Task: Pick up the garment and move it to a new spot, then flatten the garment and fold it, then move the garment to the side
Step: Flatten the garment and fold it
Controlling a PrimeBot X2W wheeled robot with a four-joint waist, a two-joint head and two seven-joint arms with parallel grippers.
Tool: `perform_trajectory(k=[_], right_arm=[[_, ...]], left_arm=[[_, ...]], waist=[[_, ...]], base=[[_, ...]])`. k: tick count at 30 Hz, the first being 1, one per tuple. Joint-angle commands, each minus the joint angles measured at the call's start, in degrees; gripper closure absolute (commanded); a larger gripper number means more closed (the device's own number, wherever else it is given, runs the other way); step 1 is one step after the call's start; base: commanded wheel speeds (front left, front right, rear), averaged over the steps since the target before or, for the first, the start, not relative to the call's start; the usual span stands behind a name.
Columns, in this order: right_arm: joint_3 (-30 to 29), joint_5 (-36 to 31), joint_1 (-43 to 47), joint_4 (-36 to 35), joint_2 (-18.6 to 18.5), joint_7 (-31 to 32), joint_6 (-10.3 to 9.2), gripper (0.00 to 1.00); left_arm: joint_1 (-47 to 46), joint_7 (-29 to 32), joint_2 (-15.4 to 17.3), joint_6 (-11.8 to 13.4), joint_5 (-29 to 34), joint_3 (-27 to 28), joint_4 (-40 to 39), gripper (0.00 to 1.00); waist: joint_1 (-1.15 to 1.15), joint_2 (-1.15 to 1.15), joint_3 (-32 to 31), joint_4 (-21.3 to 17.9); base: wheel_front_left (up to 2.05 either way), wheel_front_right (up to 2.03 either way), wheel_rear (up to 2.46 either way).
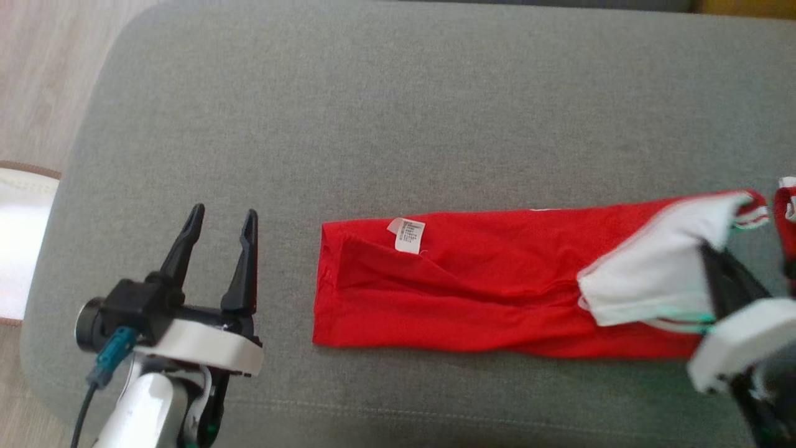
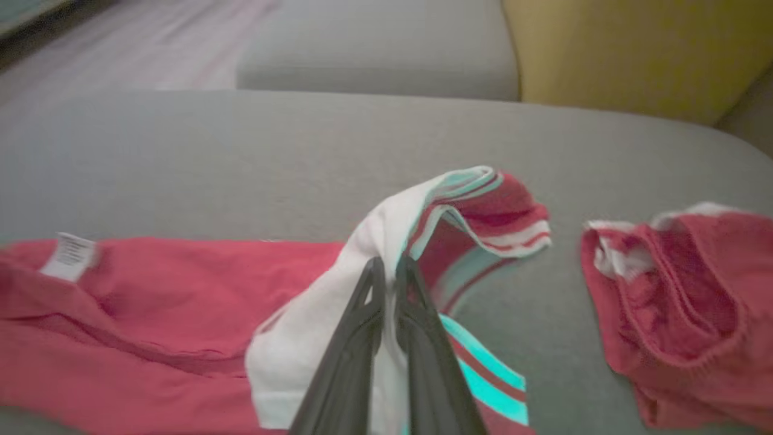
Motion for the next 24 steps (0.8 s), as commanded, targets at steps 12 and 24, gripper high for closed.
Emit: perform_trajectory(k=[12, 24], right_arm=[[29.55, 7.14, -11.21, 4.14, 2.58, -0.47, 0.37, 1.0], [43.71, 20.78, -19.59, 26.0, 3.18, -18.92, 0.37, 1.0]], left_arm=[[-1.46, 0.7, 0.86, 0.77, 0.03, 0.87, -2.64, 0.0], [-3.07, 0.27, 0.06, 0.25, -0.4, -0.03, -1.46, 0.0]], waist=[[0.0, 0.0, -1.81, 1.38], [0.0, 0.0, 0.67, 4.63]], base=[[0.0, 0.0, 0.0], [0.0, 0.0, 0.0]])
